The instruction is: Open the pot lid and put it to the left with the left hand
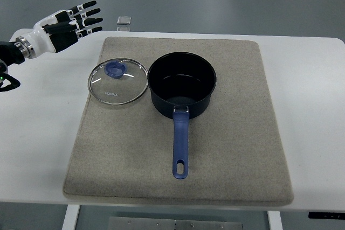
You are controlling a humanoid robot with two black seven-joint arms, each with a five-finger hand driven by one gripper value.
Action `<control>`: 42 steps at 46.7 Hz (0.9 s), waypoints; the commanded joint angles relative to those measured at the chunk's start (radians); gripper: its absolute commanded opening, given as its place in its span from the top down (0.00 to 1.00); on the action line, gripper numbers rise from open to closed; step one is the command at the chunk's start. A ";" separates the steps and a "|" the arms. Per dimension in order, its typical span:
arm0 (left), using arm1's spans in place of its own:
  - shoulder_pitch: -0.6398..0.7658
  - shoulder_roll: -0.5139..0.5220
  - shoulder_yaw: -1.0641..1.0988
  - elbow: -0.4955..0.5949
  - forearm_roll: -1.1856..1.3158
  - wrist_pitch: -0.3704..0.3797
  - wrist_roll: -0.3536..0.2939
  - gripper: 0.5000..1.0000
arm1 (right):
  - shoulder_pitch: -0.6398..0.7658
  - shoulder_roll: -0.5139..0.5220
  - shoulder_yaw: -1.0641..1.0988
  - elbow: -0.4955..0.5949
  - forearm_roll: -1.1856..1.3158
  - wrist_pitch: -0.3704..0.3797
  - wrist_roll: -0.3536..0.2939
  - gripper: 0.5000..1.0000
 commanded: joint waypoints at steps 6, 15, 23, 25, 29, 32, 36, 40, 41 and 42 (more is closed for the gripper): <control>0.006 -0.025 -0.004 -0.001 -0.040 0.000 0.005 0.02 | -0.001 0.000 0.001 0.000 0.000 0.000 0.000 0.17; 0.032 -0.026 -0.034 0.000 -0.039 0.000 0.007 0.02 | 0.000 0.000 -0.001 0.000 0.000 0.000 0.000 0.17; 0.041 -0.022 -0.034 0.000 -0.037 0.000 0.007 0.02 | -0.001 0.000 0.001 0.000 0.000 0.000 0.000 0.17; 0.041 -0.020 -0.034 0.000 -0.037 0.000 0.007 0.02 | 0.000 0.000 0.007 0.000 0.002 0.000 0.000 0.17; 0.041 -0.017 -0.034 0.000 -0.037 0.000 0.005 0.02 | -0.001 0.000 0.004 0.003 0.003 0.002 0.000 0.17; 0.049 -0.017 -0.034 0.000 -0.037 0.000 0.005 0.02 | -0.001 0.000 0.007 0.005 0.003 0.000 0.000 0.17; 0.051 -0.016 -0.034 0.000 -0.036 0.000 0.007 0.02 | -0.001 0.000 0.002 0.003 0.002 0.002 0.000 0.17; 0.051 -0.016 -0.034 0.002 -0.031 0.000 0.007 0.02 | -0.001 0.000 0.004 0.003 0.002 0.002 0.000 0.17; 0.051 -0.016 -0.034 0.002 -0.030 0.000 0.007 0.02 | -0.001 0.000 0.007 0.003 0.002 0.002 0.000 0.17; 0.051 -0.014 -0.034 0.002 -0.030 0.000 0.007 0.02 | -0.001 0.000 0.007 0.003 0.002 0.000 0.000 0.17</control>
